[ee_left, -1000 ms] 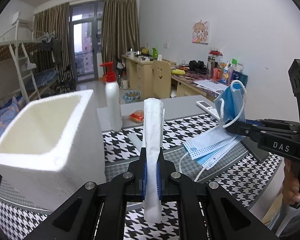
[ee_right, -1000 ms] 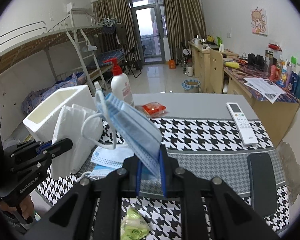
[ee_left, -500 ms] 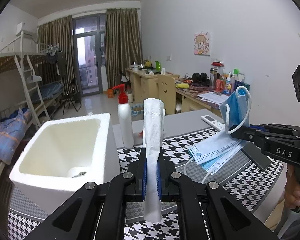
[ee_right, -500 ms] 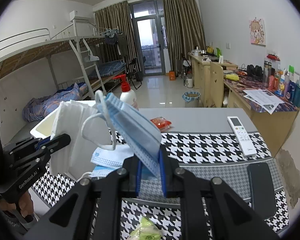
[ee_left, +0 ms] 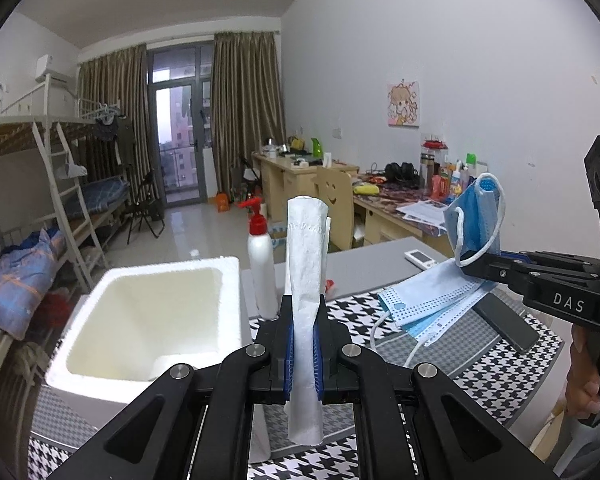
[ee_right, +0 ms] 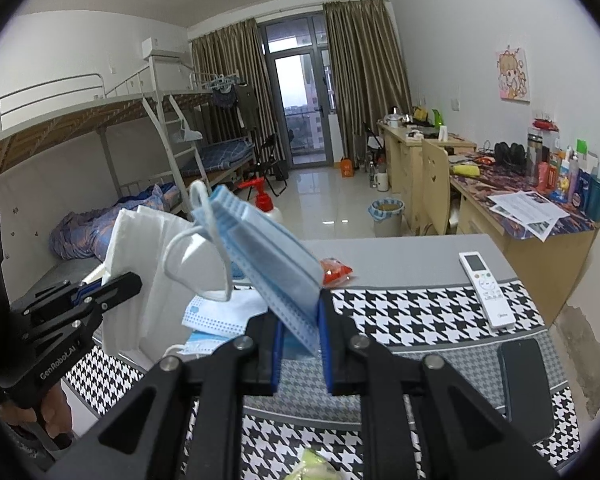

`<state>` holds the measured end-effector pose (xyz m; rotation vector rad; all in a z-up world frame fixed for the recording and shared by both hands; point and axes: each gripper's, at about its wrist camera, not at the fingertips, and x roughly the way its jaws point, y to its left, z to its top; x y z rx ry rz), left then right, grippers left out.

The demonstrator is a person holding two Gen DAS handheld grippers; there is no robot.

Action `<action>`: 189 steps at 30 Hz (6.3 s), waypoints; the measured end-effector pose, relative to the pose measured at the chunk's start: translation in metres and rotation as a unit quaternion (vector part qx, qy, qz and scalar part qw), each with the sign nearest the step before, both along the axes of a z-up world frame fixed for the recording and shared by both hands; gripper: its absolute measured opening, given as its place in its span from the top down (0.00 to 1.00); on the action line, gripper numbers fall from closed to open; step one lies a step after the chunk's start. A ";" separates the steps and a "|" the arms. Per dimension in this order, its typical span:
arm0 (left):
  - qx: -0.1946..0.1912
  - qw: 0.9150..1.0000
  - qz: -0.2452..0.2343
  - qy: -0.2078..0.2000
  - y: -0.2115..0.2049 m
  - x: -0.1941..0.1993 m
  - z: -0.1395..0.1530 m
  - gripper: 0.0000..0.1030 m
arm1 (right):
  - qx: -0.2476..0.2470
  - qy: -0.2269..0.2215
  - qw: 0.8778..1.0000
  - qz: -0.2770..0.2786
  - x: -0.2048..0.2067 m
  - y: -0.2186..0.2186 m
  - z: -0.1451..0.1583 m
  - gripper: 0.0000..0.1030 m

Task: Organize soft objects
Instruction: 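Lower the white tissue into the foam box and open the left tool, then lower the blue face mask into the foam box and open the right tool, then withdraw both tools from the foam box back over the table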

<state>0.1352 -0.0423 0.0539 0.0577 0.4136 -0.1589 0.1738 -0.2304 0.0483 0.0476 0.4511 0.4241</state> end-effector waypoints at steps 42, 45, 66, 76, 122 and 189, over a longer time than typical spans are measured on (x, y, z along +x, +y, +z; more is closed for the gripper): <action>-0.009 0.996 0.082 -0.034 0.060 0.006 0.018 0.92 | 0.027 -0.017 0.998 0.056 0.022 0.063 0.021 0.81; -0.005 0.995 0.093 -0.027 0.064 0.010 0.013 0.92 | 0.023 -0.015 0.998 0.060 0.024 0.069 0.020 0.81; -0.009 0.993 0.115 -0.001 0.099 0.028 -0.007 0.13 | 0.012 -0.001 0.999 0.051 0.036 0.091 0.017 0.81; -0.020 0.989 0.145 -0.022 0.122 0.011 -0.002 0.01 | 0.011 -0.002 0.998 0.064 0.037 0.108 0.020 0.81; -0.037 0.978 0.203 -0.029 0.170 -0.020 -0.013 0.01 | -0.084 0.030 0.987 0.131 0.049 0.207 0.001 0.49; -0.029 0.991 0.124 -0.032 0.055 -0.044 -0.009 0.01 | -0.052 0.003 0.994 0.095 0.025 0.081 -0.006 0.40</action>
